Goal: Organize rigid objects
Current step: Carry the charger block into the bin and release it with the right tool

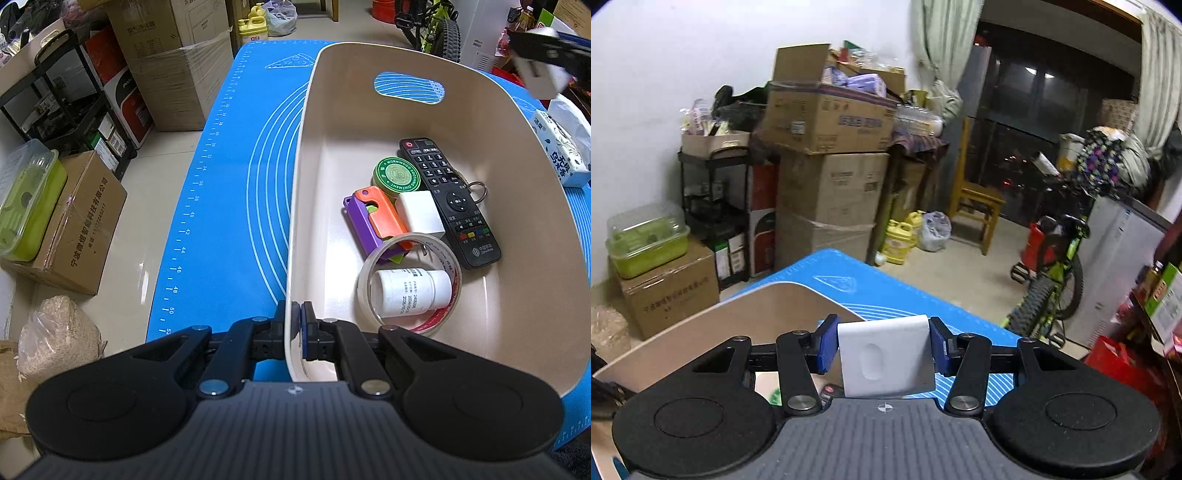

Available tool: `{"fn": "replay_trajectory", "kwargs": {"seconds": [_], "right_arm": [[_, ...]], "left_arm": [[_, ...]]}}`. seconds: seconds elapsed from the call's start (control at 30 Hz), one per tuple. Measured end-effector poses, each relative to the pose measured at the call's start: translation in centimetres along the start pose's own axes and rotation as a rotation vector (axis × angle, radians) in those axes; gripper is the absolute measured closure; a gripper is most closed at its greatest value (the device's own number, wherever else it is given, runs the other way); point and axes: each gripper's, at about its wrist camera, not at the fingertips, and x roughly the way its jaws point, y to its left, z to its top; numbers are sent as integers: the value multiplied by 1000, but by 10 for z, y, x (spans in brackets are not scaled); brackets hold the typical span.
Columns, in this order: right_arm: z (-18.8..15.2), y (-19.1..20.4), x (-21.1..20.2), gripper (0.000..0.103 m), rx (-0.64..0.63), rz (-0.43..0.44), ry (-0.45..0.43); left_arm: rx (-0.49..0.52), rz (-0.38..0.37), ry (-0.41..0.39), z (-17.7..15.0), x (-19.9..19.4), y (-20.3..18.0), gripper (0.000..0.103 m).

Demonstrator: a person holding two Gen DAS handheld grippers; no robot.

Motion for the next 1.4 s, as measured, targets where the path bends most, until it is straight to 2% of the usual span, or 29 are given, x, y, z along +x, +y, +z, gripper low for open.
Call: {"fn": "replay_trajectory", "kwargs": {"seconds": [0.2,0.53,1.07,1.33,1.4], "right_arm": [[4,36,33,46,-66,51,95],[-22,81,88,46,-157,109,318],[-37,93,115,46,-198,161,542],[-38,87,120,46,-145,191,594],[-38,88,120,42,-153,186,592]], "left_arm": [[1,1,0,0,0,0,95],[1,0,0,0,0,0,95],[0,-1,0,0,2,-1,95],[0,-1,0,0,2,-1,95],[0,-1,0,0,2,-1,95]]}}
